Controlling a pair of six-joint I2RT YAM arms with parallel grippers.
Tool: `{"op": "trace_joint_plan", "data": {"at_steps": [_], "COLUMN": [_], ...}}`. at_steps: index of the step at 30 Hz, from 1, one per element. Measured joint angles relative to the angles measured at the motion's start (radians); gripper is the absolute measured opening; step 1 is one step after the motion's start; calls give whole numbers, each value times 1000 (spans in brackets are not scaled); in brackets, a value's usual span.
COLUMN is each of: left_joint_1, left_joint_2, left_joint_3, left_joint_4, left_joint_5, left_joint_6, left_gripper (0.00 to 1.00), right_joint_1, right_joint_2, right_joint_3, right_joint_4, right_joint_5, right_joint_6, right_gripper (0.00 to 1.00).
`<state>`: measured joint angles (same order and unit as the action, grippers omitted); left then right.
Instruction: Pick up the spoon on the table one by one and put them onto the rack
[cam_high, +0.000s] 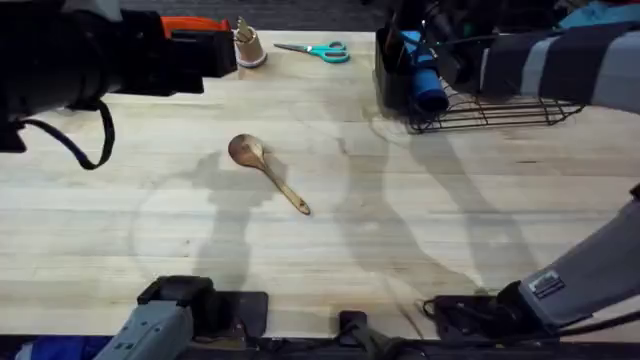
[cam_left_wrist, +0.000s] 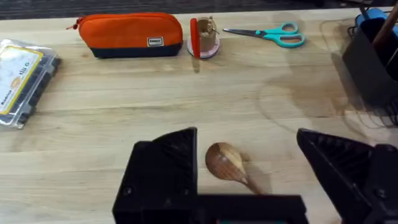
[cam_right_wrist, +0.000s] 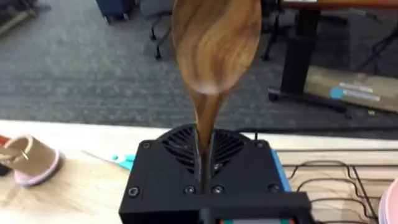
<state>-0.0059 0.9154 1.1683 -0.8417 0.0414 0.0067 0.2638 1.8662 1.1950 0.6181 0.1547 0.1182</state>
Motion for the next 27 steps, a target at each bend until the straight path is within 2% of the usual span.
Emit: {"op": "trace_joint_plan", "data": {"at_steps": [13,15,18,23,27], "left_joint_1": [0,0,0,0,0], "left_joint_2": [0,0,0,0,0], "left_joint_3": [0,0,0,0,0], "left_joint_4": [0,0,0,0,0], "left_joint_5": [0,0,0,0,0], "left_joint_6": [0,0,0,0,0], "left_gripper": [993,993,993,993,993], "right_joint_1": [2,3,3,8,31], "right_joint_2": [1,1,1,1,1], "right_joint_3": [0,0,0,0,0], "right_joint_4": [-83,-82,-80,-71,-55], "right_joint_5": [3,2,2,2,2], "right_joint_6": [-26,-29,-37,-88,-167], "right_gripper": [55,121,295,394,535]}}
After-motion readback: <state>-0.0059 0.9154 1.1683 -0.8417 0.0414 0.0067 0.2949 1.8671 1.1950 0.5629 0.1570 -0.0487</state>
